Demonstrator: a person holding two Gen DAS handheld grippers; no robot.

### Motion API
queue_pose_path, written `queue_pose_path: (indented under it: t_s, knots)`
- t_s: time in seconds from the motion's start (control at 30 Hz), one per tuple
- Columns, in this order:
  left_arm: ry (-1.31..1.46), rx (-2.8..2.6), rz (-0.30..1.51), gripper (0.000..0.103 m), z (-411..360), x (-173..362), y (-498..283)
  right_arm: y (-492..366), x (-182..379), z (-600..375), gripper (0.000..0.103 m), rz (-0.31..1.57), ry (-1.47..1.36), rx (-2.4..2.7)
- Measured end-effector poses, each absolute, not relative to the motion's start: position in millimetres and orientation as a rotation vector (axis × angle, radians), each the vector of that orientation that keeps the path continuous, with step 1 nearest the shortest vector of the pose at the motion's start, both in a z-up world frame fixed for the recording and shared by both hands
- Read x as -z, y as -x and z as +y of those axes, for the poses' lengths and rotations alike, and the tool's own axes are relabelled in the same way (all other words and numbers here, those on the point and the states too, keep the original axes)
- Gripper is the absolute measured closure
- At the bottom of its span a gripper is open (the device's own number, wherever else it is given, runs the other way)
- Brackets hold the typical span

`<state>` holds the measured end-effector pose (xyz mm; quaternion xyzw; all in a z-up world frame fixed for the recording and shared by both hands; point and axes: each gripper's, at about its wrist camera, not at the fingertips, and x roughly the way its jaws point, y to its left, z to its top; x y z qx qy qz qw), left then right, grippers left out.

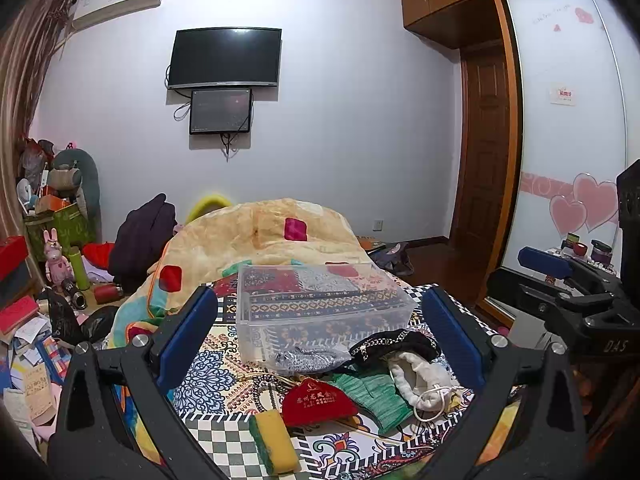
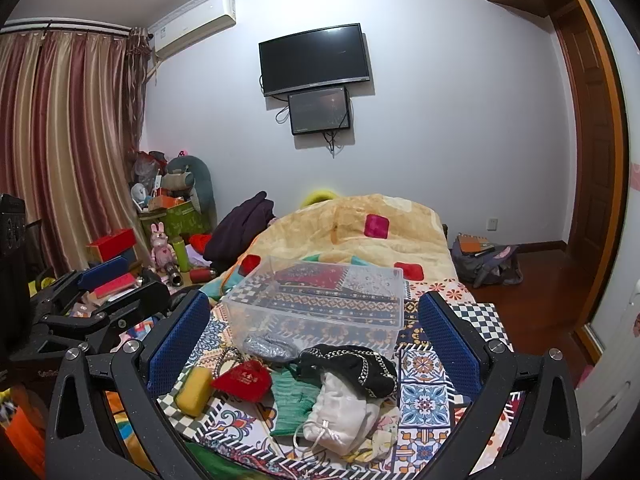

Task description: Organize soft objects

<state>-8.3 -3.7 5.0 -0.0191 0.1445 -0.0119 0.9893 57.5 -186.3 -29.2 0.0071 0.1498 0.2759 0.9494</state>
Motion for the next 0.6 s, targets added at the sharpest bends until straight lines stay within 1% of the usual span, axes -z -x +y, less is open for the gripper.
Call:
queue_pose_path:
  t_s: [0.23,0.43,0.5,0.57,0.6]
  knots:
    - [0.045,0.035,0.333,0.000,-1,-1,1,-64,32,-187,0.000,0.338,-0.017,-0.554]
    - [0.043,0.010,0.438,0.000,8,16,-13,-83,49,-188,0.000,0.456,-0.018,-0.542]
    - [0.055,0.009,0.484,0.003,12,26,-17,-87,59,-189,0.003,0.503,-0.018,-0.546]
    - [0.064,0.011,0.533,0.017,16,37,-20,-92,70,-190,0.012,0.557,-0.017,-0.552]
    - [0.065,0.008,0.564,0.019,18,44,-23,-95,75,-189,0.013,0.583,-0.016,-0.555]
